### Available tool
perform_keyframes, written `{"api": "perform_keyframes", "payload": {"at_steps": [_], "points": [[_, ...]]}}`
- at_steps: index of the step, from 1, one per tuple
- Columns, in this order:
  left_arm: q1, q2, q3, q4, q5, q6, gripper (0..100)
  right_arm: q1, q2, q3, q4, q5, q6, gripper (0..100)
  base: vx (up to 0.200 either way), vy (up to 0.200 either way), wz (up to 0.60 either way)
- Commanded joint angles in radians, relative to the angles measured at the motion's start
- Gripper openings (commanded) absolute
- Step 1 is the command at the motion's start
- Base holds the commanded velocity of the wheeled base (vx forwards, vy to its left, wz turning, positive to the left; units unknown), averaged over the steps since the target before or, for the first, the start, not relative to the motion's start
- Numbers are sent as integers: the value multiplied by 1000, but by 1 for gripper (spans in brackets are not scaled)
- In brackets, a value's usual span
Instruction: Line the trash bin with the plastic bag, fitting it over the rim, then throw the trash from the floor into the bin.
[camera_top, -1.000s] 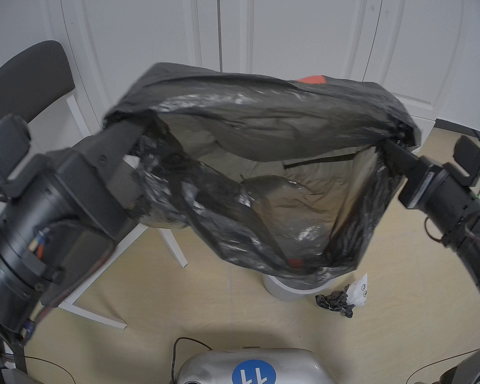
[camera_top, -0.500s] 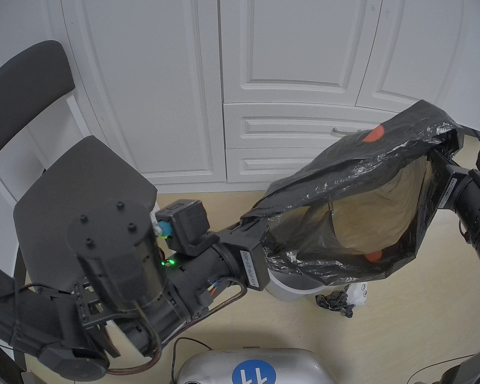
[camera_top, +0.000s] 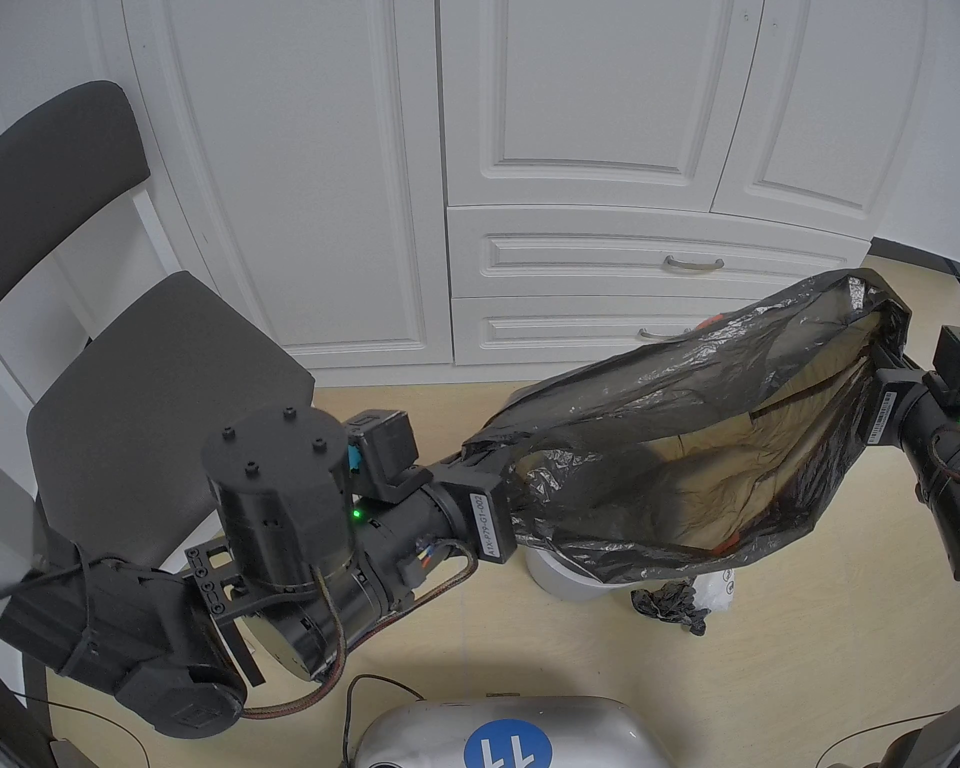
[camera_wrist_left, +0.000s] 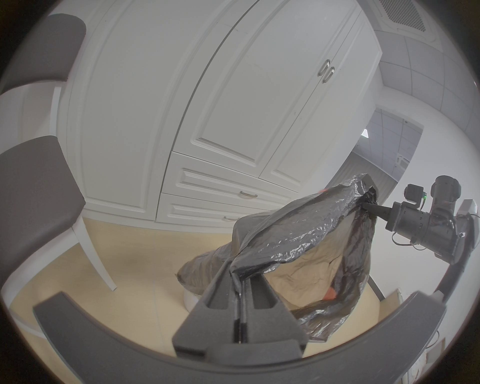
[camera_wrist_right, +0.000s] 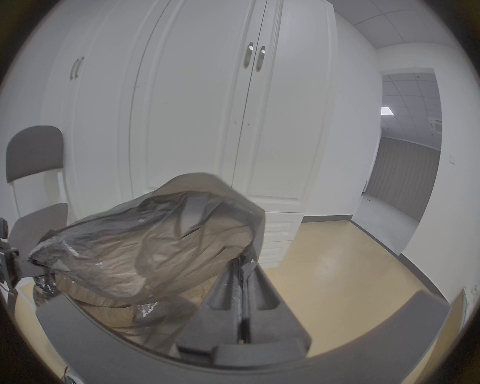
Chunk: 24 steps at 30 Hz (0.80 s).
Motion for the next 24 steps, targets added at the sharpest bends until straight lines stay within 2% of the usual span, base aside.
{"api": "perform_keyframes", "payload": {"at_steps": [1,3,7,11,16,20,24], "points": [[39,0,5,-1,0,4,0,-67,19,7,0,1,-8,0,0,0,0],[51,-1,6,-1,-7,6,0,-84,16,13,0,1,-20,0,0,0,0],[91,-15,20,-3,-75,4,0,-107,-4,50,0,9,-60,0,0,0,0],[99,-21,25,-3,-86,4,0,-108,-30,87,0,10,-97,0,0,0,0],[106,-20,25,-26,-86,6,0,-110,-133,194,13,16,-247,0,0,0,0],[114,-18,25,-55,-84,4,0,-110,-193,243,15,39,-327,0,0,0,0],[131,-20,20,-70,-86,4,0,-110,-234,292,15,115,-378,0,0,0,0]]}}
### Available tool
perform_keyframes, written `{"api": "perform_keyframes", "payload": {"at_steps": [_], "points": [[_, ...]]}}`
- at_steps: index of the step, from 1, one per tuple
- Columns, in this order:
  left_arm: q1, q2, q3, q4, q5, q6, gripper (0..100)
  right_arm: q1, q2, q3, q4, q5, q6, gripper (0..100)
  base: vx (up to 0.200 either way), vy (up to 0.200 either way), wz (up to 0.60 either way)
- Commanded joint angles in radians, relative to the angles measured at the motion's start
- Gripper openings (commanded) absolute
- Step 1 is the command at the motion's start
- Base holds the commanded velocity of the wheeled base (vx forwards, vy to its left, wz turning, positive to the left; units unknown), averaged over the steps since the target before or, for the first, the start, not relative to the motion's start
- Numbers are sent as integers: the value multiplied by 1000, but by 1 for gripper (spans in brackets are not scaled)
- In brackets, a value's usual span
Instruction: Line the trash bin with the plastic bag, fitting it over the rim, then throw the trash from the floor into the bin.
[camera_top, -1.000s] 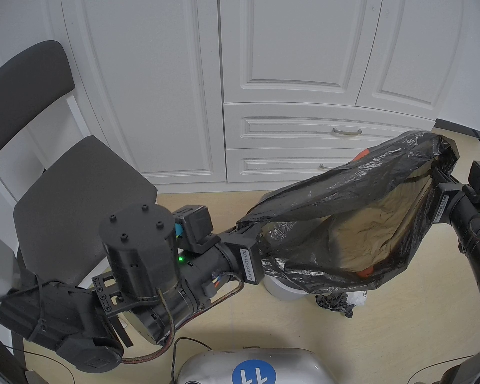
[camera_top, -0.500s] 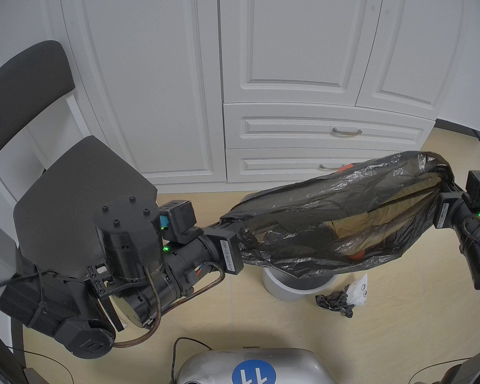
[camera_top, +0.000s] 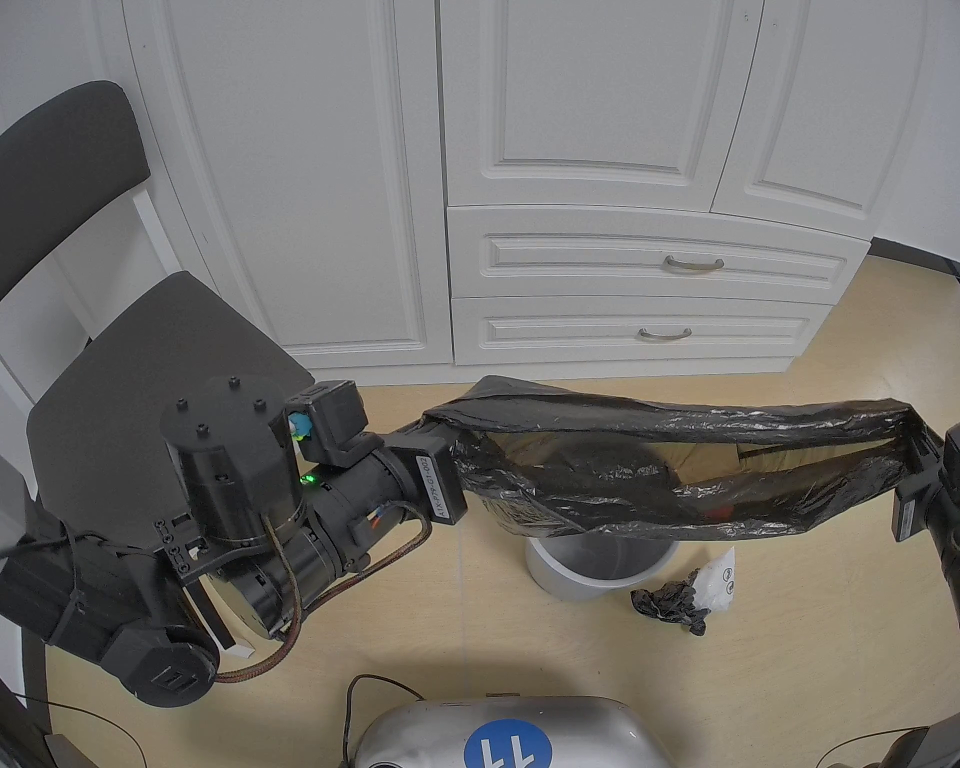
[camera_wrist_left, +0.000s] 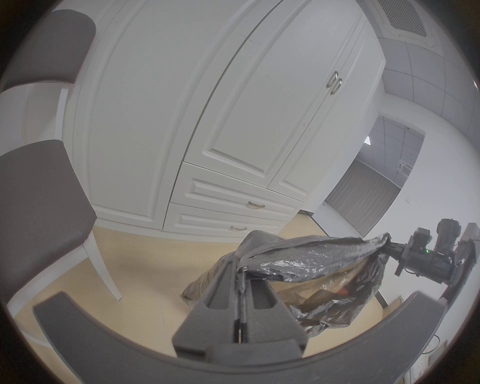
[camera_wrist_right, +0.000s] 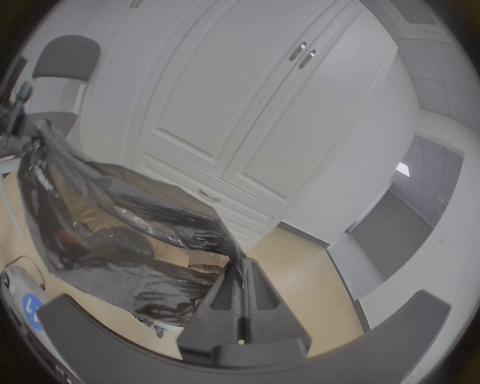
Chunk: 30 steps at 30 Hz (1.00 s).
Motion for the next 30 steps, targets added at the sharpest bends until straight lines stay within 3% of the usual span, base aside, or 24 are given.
{"api": "perform_keyframes", "payload": {"at_steps": [1,3,10,16,25,27,30], "points": [[18,-5,-6,-17,-1,-3,0,2,-75,53,0,54,-26,0,0,0,0],[21,0,-11,-65,-2,-7,0,0,-86,73,1,110,-41,0,0,0,0],[47,21,-38,-233,-4,-13,0,0,-104,110,3,185,-63,0,0,0,0],[57,26,-57,-295,-2,-23,0,-4,-147,146,3,268,-101,0,0,0,0],[53,24,-55,-309,-4,-46,0,-79,-150,147,3,298,-127,0,0,0,0],[34,35,-44,-307,-5,-49,0,-135,-140,135,3,300,-127,0,0,0,0],[1,69,-38,-310,1,-50,0,-158,-129,118,1,298,-125,0,0,0,0]]}}
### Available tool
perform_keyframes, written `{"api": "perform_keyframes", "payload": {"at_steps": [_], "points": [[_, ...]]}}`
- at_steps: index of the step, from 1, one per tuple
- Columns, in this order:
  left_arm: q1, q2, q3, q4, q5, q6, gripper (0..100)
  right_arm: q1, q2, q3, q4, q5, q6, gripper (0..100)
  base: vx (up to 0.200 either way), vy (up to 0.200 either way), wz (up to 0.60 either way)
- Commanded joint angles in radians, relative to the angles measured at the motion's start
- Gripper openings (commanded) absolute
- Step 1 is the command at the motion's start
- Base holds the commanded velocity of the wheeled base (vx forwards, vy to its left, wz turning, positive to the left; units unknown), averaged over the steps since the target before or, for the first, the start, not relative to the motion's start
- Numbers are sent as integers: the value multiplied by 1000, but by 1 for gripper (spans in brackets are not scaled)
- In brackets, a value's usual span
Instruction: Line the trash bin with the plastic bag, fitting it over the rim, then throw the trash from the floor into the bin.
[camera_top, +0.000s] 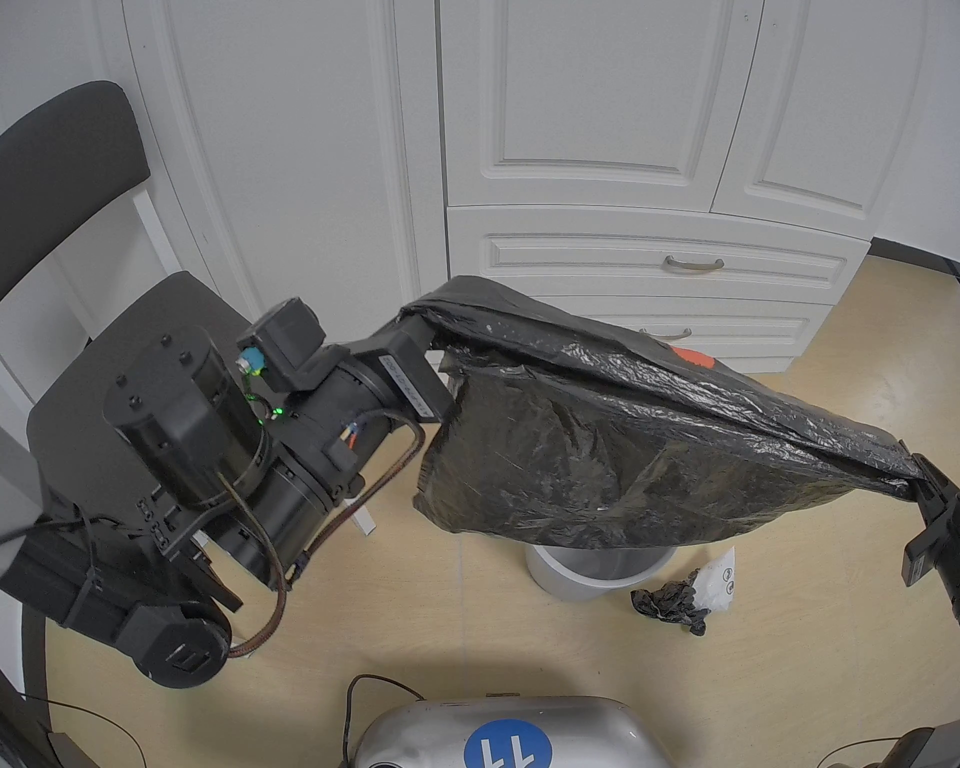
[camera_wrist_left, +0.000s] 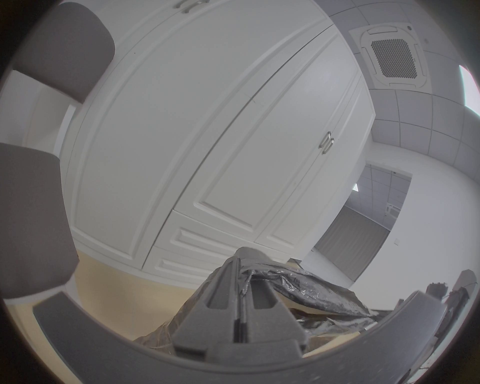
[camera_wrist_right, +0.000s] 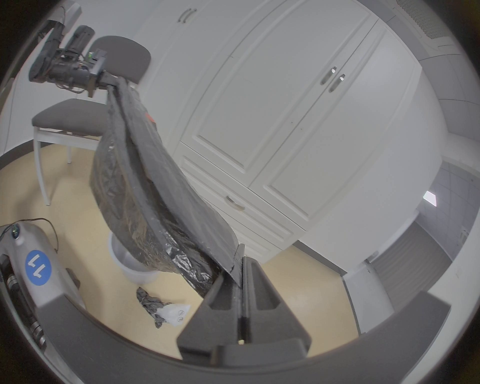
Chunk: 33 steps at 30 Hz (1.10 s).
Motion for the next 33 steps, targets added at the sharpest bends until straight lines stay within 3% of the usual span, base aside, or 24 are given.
{"api": "perform_keyframes", "payload": {"at_steps": [1,8,14,20,24,27,29,33], "points": [[-42,48,12,-8,5,-3,0,-50,20,-29,-2,-6,0,0,0,0,0],[-44,166,-14,-158,7,-15,0,-62,34,-63,-3,-9,14,0,0,0,0],[-49,178,-74,-155,24,-121,0,-101,48,-80,-7,-1,48,0,0,0,0],[-49,200,-158,-155,25,-133,0,-102,45,-95,-19,2,55,0,0,0,0],[-39,233,-232,-155,25,-132,0,-102,71,-120,-19,2,98,0,0,0,0],[-13,272,-274,-155,24,-139,0,-102,141,-166,-37,0,187,0,0,0,0],[-7,286,-301,-155,28,-147,0,-102,174,-179,-69,-1,220,0,0,0,0],[2,304,-379,-153,105,-184,0,-102,310,-189,-276,-7,264,0,0,0,0]]}}
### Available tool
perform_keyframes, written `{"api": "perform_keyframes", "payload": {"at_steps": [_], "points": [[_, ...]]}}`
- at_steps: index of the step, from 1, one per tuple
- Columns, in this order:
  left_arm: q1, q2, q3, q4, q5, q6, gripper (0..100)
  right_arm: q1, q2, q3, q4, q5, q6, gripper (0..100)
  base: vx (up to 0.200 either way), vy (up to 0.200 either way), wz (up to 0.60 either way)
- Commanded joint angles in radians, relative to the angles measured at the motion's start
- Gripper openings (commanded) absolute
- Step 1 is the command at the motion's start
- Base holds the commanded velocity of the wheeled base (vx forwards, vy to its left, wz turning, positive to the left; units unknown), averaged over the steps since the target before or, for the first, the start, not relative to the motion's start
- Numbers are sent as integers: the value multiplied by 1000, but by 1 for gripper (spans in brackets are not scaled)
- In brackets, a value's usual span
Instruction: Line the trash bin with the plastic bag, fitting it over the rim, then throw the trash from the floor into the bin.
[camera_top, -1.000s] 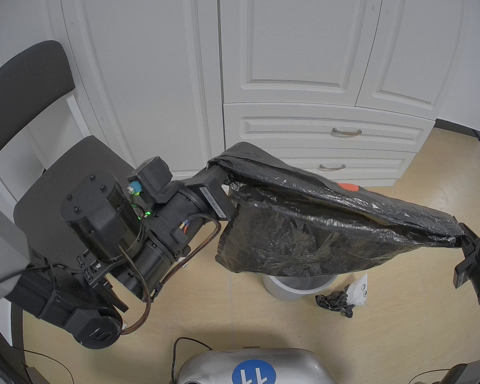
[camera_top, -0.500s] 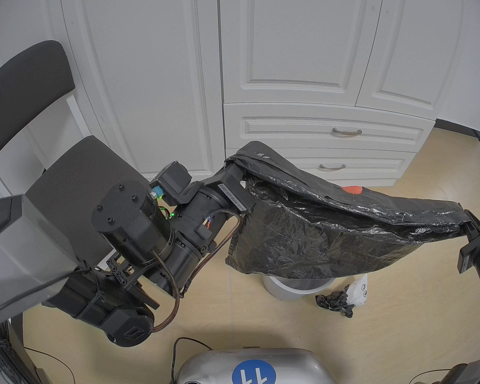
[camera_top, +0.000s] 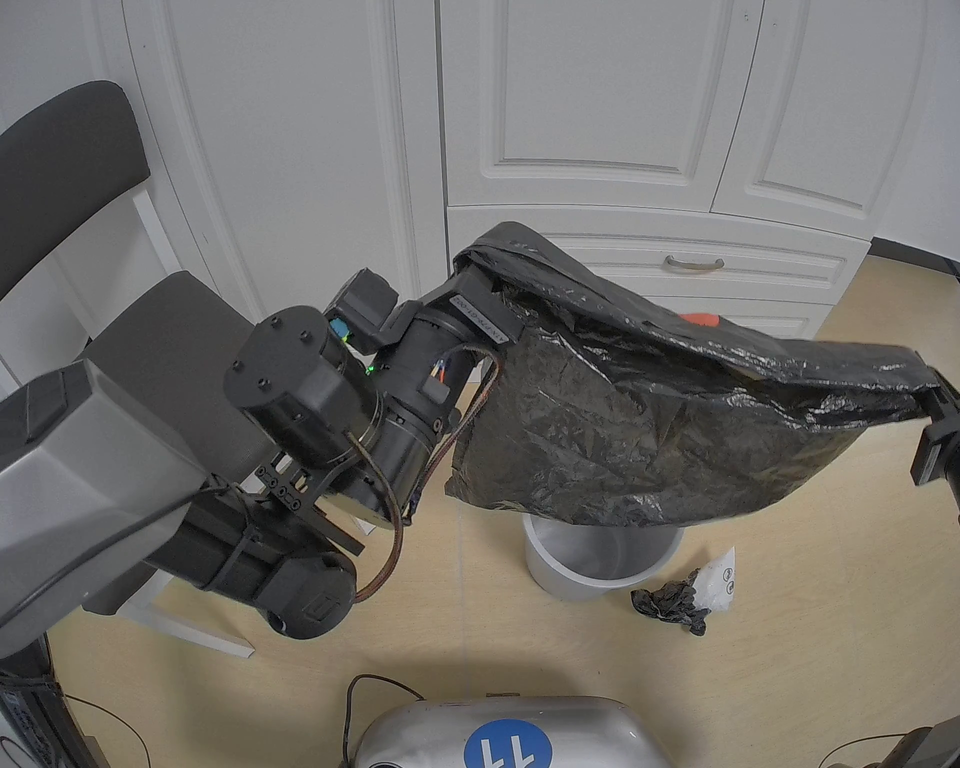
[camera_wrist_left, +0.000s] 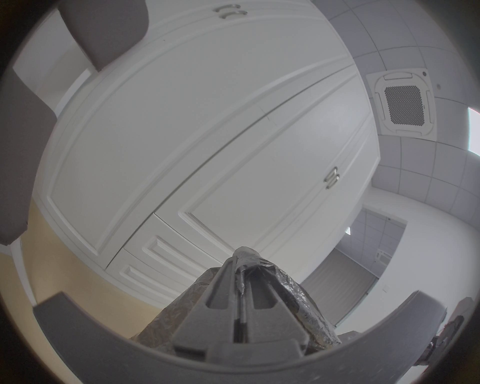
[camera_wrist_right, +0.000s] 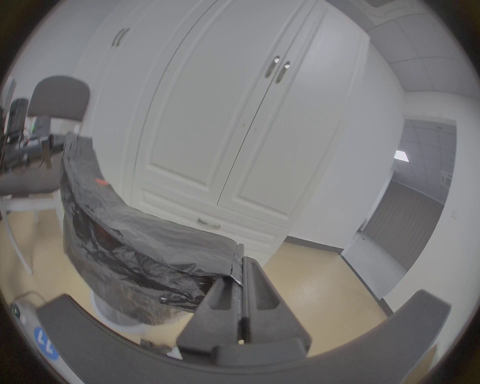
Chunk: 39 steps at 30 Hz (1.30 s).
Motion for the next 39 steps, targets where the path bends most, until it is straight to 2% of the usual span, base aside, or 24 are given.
{"api": "perform_keyframes", "payload": {"at_steps": [1,6,9,15,20,22,26,31,32,35,37,39], "points": [[25,47,-86,1,52,-23,0,0,195,-27,-200,-4,42,0,0,0,0],[46,55,-108,1,58,-23,0,0,374,-38,-494,-4,47,0,0,0,0],[57,56,-111,1,57,-23,0,-1,449,-53,-588,-7,46,0,0,0,0],[89,105,-134,1,57,-23,0,-27,538,-53,-588,-1,50,0,0,0,0],[64,155,-120,1,60,-25,0,-73,528,-15,-588,8,44,0,0,0,0],[15,176,-103,0,78,-17,0,-118,500,15,-588,46,36,0,0,0,0],[-34,159,-33,-2,80,-8,0,-167,429,71,-588,112,-4,0,0,0,0],[-63,144,88,-3,66,33,0,-170,357,183,-543,152,-94,0,0,0,0],[-72,133,128,-3,52,61,0,-170,316,220,-513,171,-142,0,0,0,0],[-89,86,222,-2,12,101,0,-170,219,265,-436,198,-206,0,0,0,0],[-94,61,288,-2,-38,112,0,-168,155,275,-368,210,-234,0,0,0,0],[-100,40,368,-2,-129,119,0,-168,75,271,-250,233,-261,0,0,0,0]]}}
